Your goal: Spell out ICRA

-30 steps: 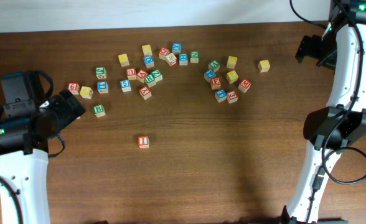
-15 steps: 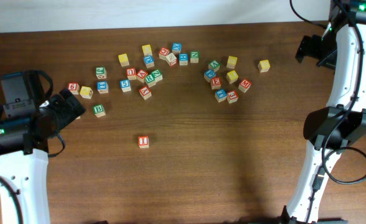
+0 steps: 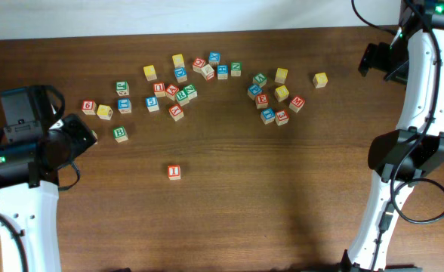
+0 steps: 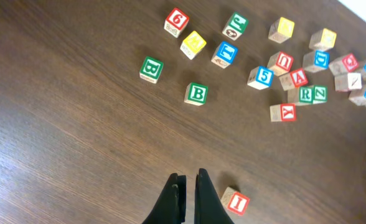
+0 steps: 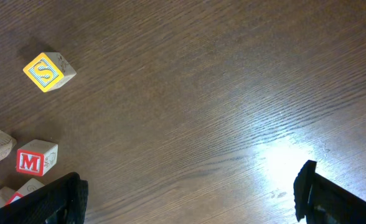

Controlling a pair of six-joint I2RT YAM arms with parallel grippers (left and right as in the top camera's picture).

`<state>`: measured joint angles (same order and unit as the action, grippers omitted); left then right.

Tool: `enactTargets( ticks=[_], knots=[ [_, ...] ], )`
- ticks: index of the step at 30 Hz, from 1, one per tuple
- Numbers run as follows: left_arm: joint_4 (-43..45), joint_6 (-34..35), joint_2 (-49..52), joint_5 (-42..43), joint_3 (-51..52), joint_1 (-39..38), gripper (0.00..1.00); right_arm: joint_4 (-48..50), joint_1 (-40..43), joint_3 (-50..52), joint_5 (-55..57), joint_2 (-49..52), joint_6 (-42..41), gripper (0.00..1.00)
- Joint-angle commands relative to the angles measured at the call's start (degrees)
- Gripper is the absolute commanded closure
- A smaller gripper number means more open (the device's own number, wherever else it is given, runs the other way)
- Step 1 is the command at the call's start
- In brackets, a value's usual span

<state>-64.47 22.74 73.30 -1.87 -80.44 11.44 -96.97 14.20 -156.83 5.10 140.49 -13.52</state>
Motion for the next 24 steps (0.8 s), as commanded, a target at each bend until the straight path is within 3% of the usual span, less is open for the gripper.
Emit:
enactTargets(
  ticks=[1,12,24],
  knots=[
    [-1.88,-4.15,0.28,1.05,-2.27,0.33,1.00,-0.13,-0.31,0.31,-0.11,-0.59,-0.50,0.02],
    [-23.08,-5.09,13.11,1.05,-28.72,-1.29,1.00,-0.13,-0.31,0.31,-0.11,-0.59,-0.50,0.02],
    [-25.88,-5.05,15.13,3.19,-30.29,-10.95,0.98,-0.13,-0.31,0.31,-0.11,-0.59,-0.50,0.02]
  ],
)
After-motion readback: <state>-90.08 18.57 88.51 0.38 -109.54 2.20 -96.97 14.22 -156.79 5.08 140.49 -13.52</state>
